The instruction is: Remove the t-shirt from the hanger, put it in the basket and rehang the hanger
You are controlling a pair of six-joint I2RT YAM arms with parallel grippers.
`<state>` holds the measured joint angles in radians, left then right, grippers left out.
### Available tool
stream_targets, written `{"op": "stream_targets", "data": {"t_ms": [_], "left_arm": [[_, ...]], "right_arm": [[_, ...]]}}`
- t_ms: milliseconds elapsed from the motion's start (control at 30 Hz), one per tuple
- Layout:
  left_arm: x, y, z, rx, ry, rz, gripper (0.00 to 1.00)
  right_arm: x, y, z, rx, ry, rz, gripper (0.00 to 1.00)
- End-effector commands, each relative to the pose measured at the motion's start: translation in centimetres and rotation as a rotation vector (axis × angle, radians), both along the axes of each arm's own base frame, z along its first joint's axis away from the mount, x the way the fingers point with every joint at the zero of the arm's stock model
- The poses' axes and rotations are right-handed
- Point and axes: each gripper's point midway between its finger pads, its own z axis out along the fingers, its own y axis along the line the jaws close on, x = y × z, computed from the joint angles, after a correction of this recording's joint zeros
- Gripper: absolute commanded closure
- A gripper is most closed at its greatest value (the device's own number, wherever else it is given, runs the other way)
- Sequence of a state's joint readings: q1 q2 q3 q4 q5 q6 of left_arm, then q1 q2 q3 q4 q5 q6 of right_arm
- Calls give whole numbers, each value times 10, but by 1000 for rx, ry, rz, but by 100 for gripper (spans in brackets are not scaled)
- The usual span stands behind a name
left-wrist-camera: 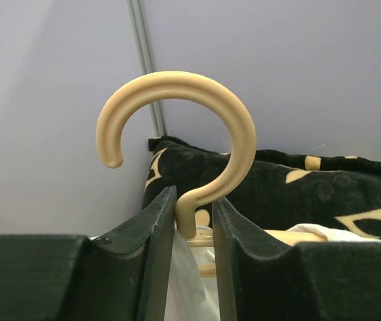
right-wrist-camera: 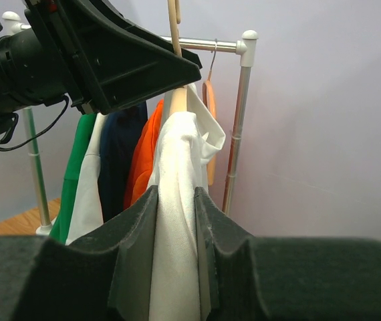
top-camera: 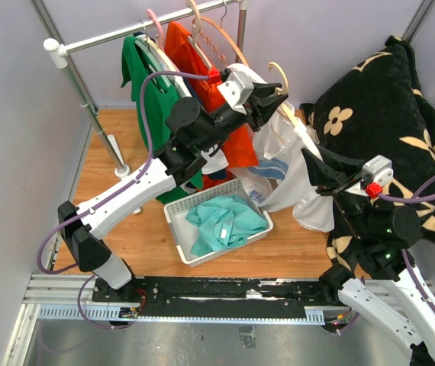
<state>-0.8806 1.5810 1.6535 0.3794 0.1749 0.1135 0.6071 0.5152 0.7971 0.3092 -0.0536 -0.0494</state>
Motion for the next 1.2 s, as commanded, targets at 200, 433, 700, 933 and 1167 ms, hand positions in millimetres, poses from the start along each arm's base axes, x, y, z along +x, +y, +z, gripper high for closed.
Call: {"op": "stream_targets", "data": {"t_ms": [200,433,700,933,1167], "left_arm": [[-6,14,9,-18,-13,33,56],[-4,9,7,-12,-9,27,62],[-3,3,10,-18,-4,6,82],[-5,2,15,-39,6,-12,100],[-4,9,22,-84,33,7,100]], "right_arm": [[-17,-12,35,95,-102,1,99],[-19,-11,35,92,-105,9,99],[-19,-10,35,86,-104,15,99],[-19,-9,32,78,-94,17,99],[-17,-10,30,71,-81,4,77]]}}
